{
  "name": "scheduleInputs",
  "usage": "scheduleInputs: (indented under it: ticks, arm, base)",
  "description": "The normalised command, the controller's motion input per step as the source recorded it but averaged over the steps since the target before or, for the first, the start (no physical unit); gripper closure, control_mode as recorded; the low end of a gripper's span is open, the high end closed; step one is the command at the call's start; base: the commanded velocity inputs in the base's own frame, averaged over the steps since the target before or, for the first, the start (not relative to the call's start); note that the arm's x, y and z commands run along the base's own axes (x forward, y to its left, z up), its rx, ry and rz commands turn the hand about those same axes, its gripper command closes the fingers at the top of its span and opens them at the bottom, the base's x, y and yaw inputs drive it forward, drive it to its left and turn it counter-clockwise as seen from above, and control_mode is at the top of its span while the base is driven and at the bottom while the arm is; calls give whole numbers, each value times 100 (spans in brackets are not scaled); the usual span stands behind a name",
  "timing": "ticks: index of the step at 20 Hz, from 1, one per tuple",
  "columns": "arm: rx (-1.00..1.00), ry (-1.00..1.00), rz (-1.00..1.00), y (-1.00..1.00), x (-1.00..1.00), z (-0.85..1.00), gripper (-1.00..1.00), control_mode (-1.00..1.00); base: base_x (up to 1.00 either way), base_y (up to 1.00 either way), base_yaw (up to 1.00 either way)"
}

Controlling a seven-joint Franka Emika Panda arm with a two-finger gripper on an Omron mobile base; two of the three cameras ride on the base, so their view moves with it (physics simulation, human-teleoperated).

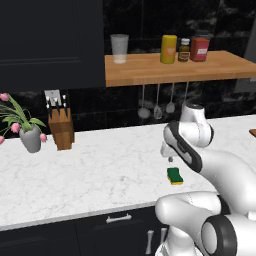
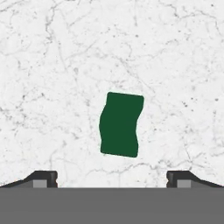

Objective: Pick up the sponge from the counter and clean the cutting board by briefly scrubbing or pressing down on the cutting board. Once finished, release the sponge.

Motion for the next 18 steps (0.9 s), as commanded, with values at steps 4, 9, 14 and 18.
scheduleInputs:
  ticks: [4,9,14,18]
  arm:
    - [0,0,0,-3,9,-50,-100,-100]
    - [0,0,0,0,1,-39,-100,-100]
    - [0,0,0,0,0,-33,-100,-100]
    - [0,0,0,0,1,-26,-100,-100]
  base:
    - [0,0,0]
    - [0,0,0]
    - [0,0,0]
    - [0,0,0]
